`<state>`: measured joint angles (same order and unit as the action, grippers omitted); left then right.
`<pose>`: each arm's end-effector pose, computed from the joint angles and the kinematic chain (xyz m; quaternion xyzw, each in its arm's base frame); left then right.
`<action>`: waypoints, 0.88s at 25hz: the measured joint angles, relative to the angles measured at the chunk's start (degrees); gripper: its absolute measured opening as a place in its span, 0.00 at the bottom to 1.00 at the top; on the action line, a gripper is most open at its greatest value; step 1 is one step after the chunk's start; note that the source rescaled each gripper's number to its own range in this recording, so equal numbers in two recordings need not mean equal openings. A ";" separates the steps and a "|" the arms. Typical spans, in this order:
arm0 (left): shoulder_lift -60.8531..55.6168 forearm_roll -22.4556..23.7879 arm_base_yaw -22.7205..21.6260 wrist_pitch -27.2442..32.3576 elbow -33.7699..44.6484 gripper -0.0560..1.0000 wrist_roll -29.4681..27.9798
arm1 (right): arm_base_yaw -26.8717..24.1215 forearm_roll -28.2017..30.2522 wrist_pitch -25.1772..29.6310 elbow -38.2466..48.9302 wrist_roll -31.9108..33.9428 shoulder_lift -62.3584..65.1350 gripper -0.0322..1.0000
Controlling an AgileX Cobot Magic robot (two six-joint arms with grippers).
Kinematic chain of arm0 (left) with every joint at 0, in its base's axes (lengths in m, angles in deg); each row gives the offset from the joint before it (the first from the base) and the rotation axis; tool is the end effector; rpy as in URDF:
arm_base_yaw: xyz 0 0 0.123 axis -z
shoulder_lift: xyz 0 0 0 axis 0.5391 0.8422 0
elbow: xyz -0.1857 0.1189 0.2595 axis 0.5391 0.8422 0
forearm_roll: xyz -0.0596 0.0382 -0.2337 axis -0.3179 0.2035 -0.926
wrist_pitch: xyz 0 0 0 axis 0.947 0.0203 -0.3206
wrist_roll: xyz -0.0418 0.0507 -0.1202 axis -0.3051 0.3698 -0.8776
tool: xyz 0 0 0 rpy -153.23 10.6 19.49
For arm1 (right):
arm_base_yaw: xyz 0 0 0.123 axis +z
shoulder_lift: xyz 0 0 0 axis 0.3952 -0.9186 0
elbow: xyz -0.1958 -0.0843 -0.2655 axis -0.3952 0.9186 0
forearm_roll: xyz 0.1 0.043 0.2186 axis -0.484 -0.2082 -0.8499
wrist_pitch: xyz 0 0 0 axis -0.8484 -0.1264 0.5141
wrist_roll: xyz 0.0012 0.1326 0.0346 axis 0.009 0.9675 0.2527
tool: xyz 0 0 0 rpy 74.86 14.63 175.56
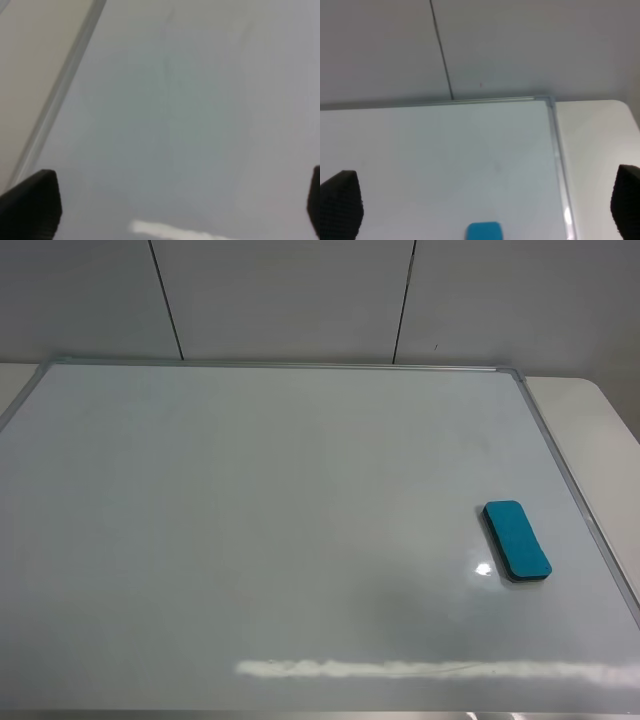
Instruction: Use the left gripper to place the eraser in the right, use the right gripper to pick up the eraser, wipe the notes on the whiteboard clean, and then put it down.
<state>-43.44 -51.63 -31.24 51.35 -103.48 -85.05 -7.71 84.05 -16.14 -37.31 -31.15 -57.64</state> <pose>-0.0293 0.0144 0.2563 -0.0997 0.8434 -0.0161 0.5277 -0.0221 -0.0188 0.3022 -0.0281 0.7704 0.0922 0.6302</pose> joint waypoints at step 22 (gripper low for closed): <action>0.00 -0.05 0.00 0.00 0.00 1.00 0.00 | -15.67 -3.34 11.94 3.82 -12.89 0.00 1.00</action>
<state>-43.44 -51.68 -31.24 51.35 -103.48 -85.05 -23.38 80.72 -4.20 -33.48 -44.04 -57.64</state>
